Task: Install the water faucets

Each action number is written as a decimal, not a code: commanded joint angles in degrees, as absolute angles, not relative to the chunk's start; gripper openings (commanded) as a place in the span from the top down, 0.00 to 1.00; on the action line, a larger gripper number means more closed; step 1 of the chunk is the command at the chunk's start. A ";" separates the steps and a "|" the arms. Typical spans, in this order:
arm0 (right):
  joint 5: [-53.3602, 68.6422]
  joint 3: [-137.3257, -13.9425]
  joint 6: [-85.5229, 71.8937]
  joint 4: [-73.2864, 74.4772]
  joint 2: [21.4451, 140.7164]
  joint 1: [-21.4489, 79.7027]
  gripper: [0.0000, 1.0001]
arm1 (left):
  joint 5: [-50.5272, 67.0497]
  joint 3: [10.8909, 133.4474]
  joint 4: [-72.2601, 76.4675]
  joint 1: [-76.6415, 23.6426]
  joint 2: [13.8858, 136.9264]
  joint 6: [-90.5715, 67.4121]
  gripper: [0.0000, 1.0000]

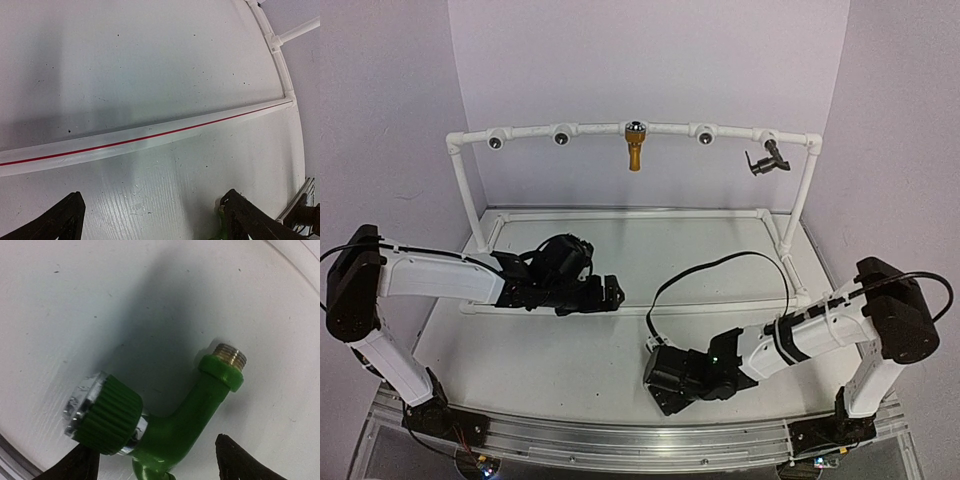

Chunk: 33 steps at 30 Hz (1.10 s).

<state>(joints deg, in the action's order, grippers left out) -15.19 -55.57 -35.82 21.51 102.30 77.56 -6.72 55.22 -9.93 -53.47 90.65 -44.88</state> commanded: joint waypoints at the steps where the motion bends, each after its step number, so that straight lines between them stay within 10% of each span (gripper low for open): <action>1: -17.52 -49.44 -37.23 16.91 99.96 77.87 0.33 | -6.38 55.49 -8.13 -53.68 89.90 -44.47 0.00; 13: -22.88 -46.66 -29.65 7.18 94.46 77.53 0.99 | -12.46 52.45 -6.28 -54.14 82.56 -45.28 0.00; 18: -11.98 -44.50 -25.89 -3.89 87.92 72.23 1.00 | -13.98 47.91 -0.48 -54.14 73.15 -43.48 0.00; 23: 30.74 -39.47 -30.27 -22.09 80.11 57.33 1.00 | -9.77 45.59 5.34 -54.13 65.75 -38.30 0.00; 33: 66.46 -51.23 -33.26 -22.38 74.74 54.30 1.00 | 32.29 44.90 18.45 -54.13 62.46 -25.18 0.00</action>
<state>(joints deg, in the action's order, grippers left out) 49.13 -45.61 -31.80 -17.65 77.78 54.17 11.85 43.44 11.81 -54.02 62.20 -31.51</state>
